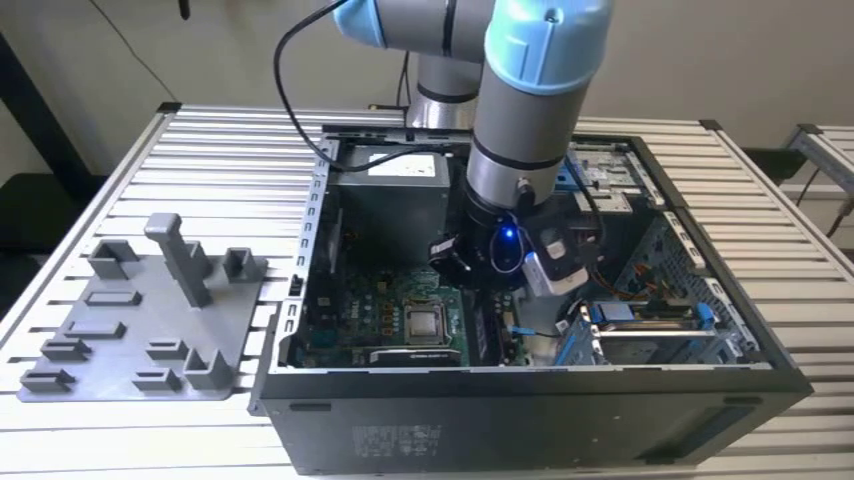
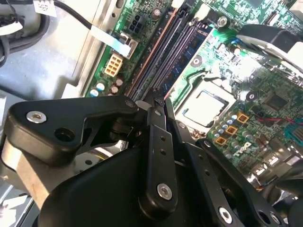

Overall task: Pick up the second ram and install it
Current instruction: 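Insert the second ram into the second slot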

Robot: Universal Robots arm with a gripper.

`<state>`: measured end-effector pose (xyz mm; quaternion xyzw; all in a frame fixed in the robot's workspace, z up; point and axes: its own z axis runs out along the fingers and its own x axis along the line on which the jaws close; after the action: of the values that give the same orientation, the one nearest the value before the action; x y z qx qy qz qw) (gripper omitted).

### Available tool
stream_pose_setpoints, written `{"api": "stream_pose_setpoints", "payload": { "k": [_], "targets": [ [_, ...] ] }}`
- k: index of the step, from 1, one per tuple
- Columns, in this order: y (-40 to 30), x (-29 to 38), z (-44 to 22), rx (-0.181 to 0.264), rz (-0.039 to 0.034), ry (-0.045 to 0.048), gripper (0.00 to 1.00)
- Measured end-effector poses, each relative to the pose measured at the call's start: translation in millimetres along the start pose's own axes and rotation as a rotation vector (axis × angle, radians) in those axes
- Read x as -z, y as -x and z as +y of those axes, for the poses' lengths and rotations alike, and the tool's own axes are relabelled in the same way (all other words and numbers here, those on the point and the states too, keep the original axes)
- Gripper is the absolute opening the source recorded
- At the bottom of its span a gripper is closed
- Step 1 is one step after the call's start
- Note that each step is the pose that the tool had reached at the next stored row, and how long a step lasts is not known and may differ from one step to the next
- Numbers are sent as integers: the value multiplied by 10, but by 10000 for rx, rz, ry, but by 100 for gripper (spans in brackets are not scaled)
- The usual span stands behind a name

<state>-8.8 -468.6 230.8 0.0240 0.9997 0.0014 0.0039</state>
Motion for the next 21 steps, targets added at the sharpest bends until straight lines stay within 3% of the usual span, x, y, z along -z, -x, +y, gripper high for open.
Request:
{"api": "stream_pose_setpoints", "payload": {
  "k": [12, 21],
  "targets": [
    [-11, -87, -1, -5, 1, -3, 14],
    [-12, -92, -1, -7, 0, -1, 14]
  ]
}}
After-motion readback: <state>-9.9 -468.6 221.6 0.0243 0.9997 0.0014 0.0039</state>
